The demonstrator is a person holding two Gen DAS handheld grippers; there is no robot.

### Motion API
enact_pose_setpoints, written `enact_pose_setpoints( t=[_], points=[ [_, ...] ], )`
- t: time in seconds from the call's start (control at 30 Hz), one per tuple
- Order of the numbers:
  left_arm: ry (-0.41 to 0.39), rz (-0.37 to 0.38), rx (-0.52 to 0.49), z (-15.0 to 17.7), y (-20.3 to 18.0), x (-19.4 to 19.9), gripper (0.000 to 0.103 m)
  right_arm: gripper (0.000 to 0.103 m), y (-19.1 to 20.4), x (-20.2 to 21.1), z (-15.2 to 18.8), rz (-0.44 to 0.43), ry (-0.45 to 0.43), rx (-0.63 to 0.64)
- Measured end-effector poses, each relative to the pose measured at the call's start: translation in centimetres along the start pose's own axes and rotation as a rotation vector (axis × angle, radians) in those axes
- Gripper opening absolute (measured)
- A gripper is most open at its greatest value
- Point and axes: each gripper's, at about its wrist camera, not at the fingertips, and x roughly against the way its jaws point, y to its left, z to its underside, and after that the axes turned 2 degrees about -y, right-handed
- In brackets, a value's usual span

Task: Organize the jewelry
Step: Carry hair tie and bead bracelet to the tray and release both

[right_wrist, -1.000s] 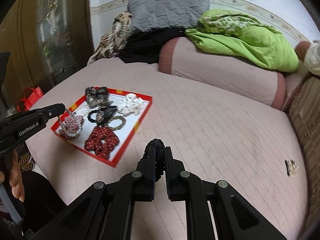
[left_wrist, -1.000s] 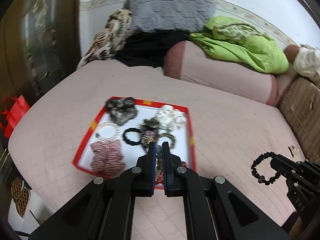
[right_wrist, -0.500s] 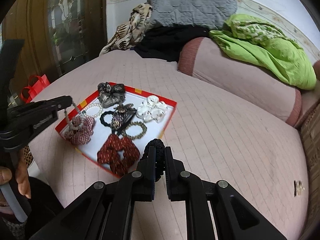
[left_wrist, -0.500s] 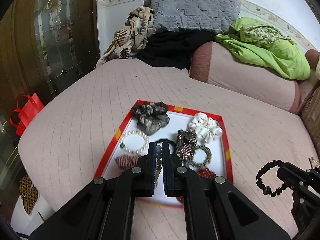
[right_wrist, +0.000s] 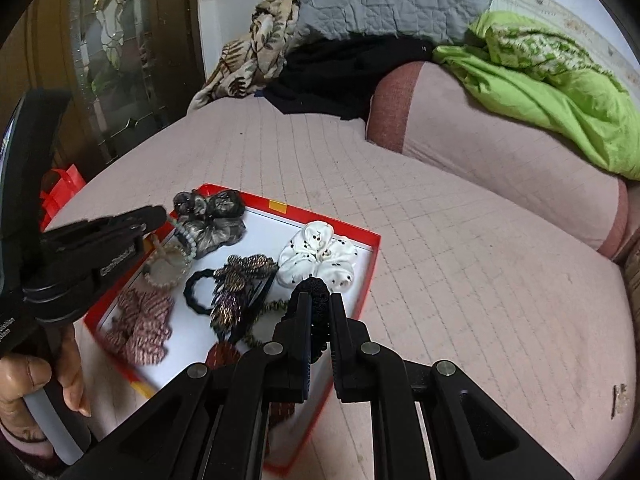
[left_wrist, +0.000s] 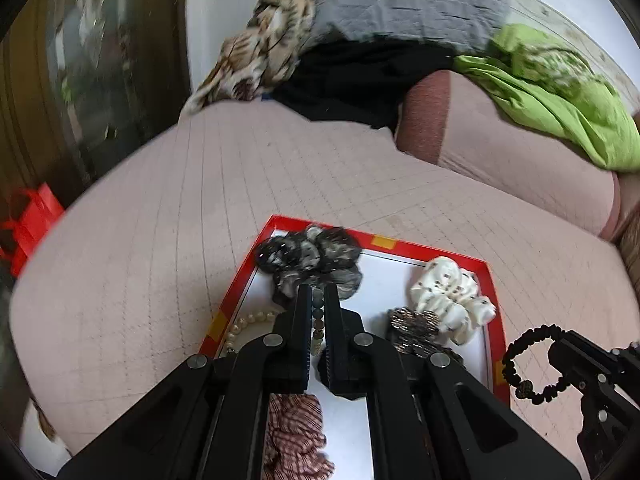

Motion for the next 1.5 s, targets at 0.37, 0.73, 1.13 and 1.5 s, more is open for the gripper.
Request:
enact_pose_setpoints(
  t=[0.37,0.73,1.13,1.5],
  points=[
    [0.136,0.197,0.014,2.4,1.2,0.7,0.005,0.009,0.9,-3.7,-1.4,-0.078,0.026,-0.04],
    [0.243,0.191,-0.072,5.5,0.0,0.0,0.005,0.009,0.9,-4.7,-2.3,-0.094,0.029,-0.062],
    [0.228,0.138,-0.074,5.7,0.6,-1.0,0.005,0.011,4.0,-13.4,-6.0,-0.138,0.151,-0.02],
    [0.163,0.155,-0.058,4.9,0.3,0.2,0.04,0.043,1.9,-10.6,-5.0,-0.13,0.102,-0.094]
  ],
)
